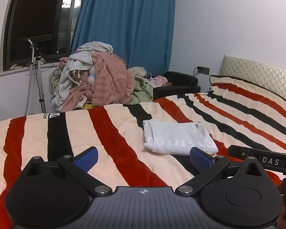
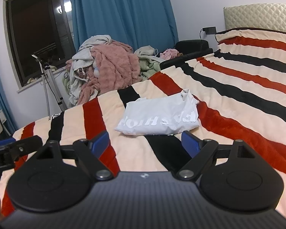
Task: Fold clothes
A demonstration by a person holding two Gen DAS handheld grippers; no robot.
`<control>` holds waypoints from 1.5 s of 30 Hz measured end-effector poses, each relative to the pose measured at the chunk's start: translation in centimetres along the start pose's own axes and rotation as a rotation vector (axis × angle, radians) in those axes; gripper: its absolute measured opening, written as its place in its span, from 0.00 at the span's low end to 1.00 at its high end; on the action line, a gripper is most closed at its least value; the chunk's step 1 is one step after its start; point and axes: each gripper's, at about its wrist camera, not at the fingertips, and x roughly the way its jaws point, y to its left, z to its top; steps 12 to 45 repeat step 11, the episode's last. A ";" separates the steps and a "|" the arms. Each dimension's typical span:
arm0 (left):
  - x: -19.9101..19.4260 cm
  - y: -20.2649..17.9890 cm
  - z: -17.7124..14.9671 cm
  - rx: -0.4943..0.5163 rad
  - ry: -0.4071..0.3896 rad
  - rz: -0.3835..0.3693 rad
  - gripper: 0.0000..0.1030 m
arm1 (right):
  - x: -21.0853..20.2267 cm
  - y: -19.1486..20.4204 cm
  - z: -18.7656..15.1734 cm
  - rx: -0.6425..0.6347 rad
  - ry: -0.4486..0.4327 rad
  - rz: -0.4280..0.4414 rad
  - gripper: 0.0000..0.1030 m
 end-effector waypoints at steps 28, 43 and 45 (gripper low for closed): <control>-0.2 -0.2 -0.1 0.006 0.004 0.003 1.00 | -0.1 0.1 -0.1 -0.002 0.005 0.003 0.82; -0.2 -0.2 -0.1 0.006 0.004 0.003 1.00 | -0.1 0.1 -0.1 -0.002 0.005 0.003 0.82; -0.2 -0.2 -0.1 0.006 0.004 0.003 1.00 | -0.1 0.1 -0.1 -0.002 0.005 0.003 0.82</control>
